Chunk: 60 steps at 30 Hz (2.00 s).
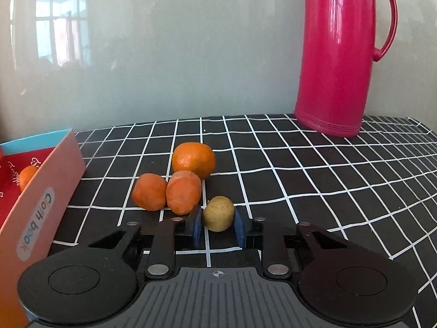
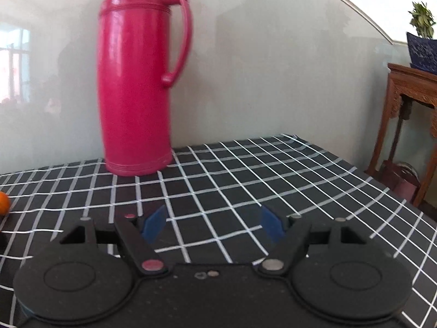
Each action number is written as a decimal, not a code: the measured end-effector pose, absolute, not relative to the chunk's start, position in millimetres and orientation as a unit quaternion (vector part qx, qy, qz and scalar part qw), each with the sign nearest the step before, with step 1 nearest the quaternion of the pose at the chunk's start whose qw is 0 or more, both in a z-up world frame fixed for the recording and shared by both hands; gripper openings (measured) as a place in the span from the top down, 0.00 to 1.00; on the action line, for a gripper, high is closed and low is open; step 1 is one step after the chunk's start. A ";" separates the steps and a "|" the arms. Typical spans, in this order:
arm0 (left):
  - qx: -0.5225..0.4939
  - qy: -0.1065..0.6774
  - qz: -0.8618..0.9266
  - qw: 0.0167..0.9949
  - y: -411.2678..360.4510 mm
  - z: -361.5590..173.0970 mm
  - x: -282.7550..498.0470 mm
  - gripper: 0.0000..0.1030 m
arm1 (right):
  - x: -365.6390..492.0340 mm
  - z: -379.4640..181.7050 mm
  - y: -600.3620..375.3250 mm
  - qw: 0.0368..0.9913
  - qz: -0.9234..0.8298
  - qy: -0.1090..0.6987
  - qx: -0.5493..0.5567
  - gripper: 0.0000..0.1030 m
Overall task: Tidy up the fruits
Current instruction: 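Carry the yellow fruit into the red box and open the left gripper, then move the right gripper to the remaining mandarins and grasp one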
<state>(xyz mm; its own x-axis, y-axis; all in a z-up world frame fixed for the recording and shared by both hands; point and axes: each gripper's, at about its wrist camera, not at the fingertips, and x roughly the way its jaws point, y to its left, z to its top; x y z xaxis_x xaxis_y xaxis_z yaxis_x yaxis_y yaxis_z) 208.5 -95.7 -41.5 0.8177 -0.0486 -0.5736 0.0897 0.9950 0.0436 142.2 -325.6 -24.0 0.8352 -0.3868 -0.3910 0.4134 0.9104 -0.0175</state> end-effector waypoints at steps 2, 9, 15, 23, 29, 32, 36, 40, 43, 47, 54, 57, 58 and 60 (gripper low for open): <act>0.036 0.297 -0.038 0.953 -96.1 -41.0 207.1 0.75 | 142.9 -25.6 -330.6 0.954 -0.219 0.201 0.038 0.27; 0.034 0.282 -0.043 0.958 -89.2 -30.9 193.5 0.75 | 141.8 -24.2 -328.4 0.954 -0.221 0.202 0.037 0.27; 0.023 0.264 -0.036 0.963 -65.7 -11.3 170.4 0.75 | 139.9 -17.5 -312.0 0.958 -0.206 0.196 0.033 0.27; 0.024 0.230 -0.001 0.973 -12.4 17.0 133.4 0.75 | 147.9 -11.0 -270.3 0.967 -0.167 0.191 0.030 0.27; 0.022 0.221 0.039 0.974 34.3 26.4 116.1 0.75 | 150.7 -4.0 -233.6 0.973 -0.136 0.184 0.026 0.27; 0.021 0.223 0.060 0.973 57.9 25.2 109.2 0.75 | 151.5 -1.3 -215.7 0.976 -0.121 0.182 0.023 0.27; 0.020 0.235 0.088 0.968 87.1 16.6 103.1 0.75 | 148.7 2.8 -196.3 0.978 -0.106 0.177 0.020 0.26; 0.009 0.250 0.108 0.962 114.1 6.4 100.7 0.75 | 147.8 5.2 -180.5 0.980 -0.097 0.174 0.016 0.26; -0.005 0.261 0.111 0.959 125.6 1.5 102.0 0.75 | 146.0 6.3 -169.8 0.980 -0.092 0.174 0.012 0.26; -0.008 0.252 0.116 0.961 128.1 2.2 99.3 0.71 | 143.6 9.6 -160.1 0.982 -0.086 0.171 0.005 0.26; 0.000 0.210 0.137 0.968 127.3 8.3 90.3 0.12 | 141.5 14.8 -150.7 0.983 -0.079 0.166 -0.004 0.26; -0.006 0.207 0.141 0.968 128.6 8.4 88.1 0.06 | 140.3 15.7 -149.0 0.984 -0.073 0.164 -0.002 0.26; -0.005 0.202 0.144 0.969 128.3 8.4 86.5 0.04 | 140.2 15.6 -148.2 0.984 -0.072 0.164 -0.002 0.26; -0.002 0.197 0.151 0.969 127.2 8.4 84.0 0.00 | 140.2 15.4 -146.4 0.984 -0.067 0.165 -0.003 0.26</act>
<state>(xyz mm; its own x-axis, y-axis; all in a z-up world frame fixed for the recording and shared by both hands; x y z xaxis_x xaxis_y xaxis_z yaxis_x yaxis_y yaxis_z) 84.0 127.2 8.4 0.8770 0.2918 -0.3818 -0.2935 0.9544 0.0554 140.2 -146.4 15.4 0.9366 -0.1321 -0.3247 0.1298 0.9911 -0.0288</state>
